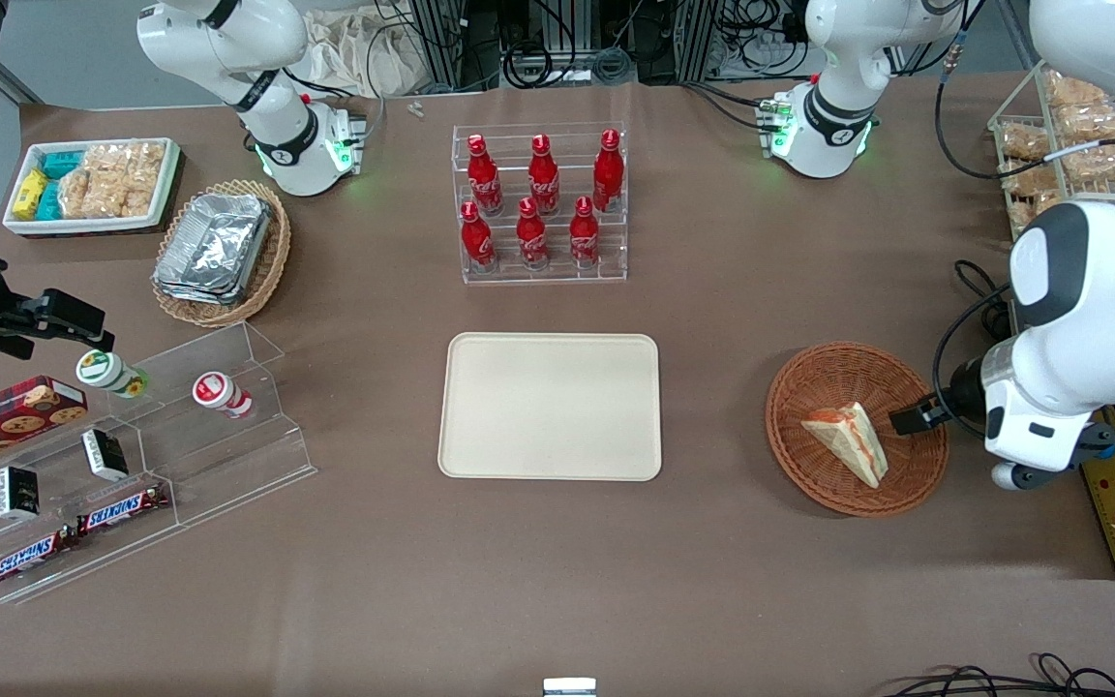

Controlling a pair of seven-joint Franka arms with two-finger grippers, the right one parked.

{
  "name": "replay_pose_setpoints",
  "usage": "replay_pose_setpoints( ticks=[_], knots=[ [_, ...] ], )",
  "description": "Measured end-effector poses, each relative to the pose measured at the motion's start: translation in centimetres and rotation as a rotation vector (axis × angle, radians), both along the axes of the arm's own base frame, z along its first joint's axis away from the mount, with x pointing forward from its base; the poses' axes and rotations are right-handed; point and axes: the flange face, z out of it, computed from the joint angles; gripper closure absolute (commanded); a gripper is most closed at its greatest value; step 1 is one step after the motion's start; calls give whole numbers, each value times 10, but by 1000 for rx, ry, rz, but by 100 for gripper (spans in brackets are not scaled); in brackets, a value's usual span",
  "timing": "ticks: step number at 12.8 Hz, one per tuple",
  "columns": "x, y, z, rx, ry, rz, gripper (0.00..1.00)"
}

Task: Place sandwich from basket to tray
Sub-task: 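Lower the left gripper over the sandwich in the wicker basket, then close the left gripper on the sandwich and lift it from the basket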

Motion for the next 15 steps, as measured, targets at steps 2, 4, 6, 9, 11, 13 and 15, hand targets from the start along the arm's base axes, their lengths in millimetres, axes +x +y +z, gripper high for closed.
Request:
replay_pose_setpoints(
  ticks=[2, 4, 6, 9, 11, 13, 15],
  knots=[
    [5, 0, -25, 4, 19, 111, 0],
    [11, -1, -55, 5, 37, 183, 0],
    [13, -2, -82, 7, 54, 233, 0],
    [5, -4, -114, 5, 52, 250, 0],
    [-3, -5, -130, 10, 62, 247, 0],
    [-8, -4, -140, 22, 67, 237, 0],
    [-12, -5, -148, 24, 62, 235, 0]
  ],
)
